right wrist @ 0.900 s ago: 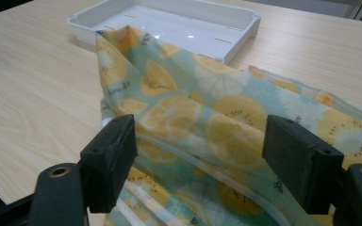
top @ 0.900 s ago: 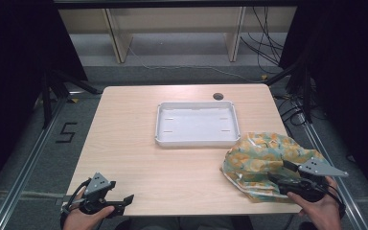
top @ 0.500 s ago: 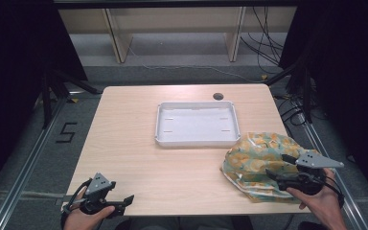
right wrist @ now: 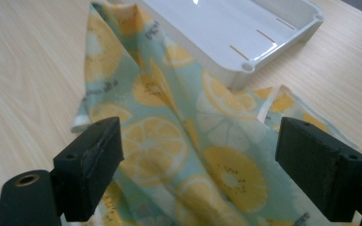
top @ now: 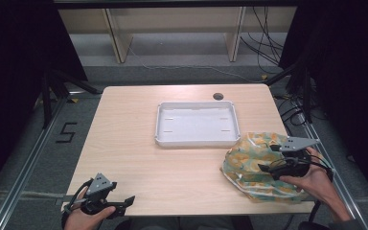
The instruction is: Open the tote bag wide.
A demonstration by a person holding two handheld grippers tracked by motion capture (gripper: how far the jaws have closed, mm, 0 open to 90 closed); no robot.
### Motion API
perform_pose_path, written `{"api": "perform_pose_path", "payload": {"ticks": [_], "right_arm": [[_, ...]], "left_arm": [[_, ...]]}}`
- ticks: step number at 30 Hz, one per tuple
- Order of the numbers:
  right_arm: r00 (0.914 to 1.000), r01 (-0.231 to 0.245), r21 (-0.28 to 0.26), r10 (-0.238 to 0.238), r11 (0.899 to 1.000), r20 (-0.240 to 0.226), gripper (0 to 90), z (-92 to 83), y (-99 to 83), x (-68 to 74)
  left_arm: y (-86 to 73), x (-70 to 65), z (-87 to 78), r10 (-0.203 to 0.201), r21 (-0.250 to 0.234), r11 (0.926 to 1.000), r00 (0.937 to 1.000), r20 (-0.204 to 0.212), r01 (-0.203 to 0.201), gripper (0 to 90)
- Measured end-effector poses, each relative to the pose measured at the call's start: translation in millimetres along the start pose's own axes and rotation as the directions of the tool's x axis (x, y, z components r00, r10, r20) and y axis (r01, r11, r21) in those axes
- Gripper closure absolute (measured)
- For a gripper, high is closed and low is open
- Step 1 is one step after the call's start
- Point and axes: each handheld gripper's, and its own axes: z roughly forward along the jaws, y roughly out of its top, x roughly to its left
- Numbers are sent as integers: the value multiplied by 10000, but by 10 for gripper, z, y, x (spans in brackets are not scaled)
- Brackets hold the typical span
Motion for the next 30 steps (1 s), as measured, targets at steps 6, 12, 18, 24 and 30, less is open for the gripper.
{"api": "perform_pose_path", "payload": {"ticks": [6,12,18,24,30], "right_arm": [[9986,317,512,-295,9982,-434,165,157,52,-131],[9843,624,1074,-434,9923,-1711,165,187,20,-126],[9820,1025,1220,-808,9872,-1706,198,168,-50,-19],[9775,1286,1430,-1011,9813,-1852,534,208,-58,14],[9523,2309,1417,-1937,9626,-2360,900,248,-13,89]], "left_arm": [[3,6,-5,198,92,9998,9998,70,-199,163],[1,4,1,197,-33,9998,9998,24,-197,163],[9,0,-2,323,157,9994,9994,80,-324,163],[8,-1,-1,276,87,9996,9996,32,-277,164],[6,-13,11,55,-13,10000,10000,5,-55,165]]}}
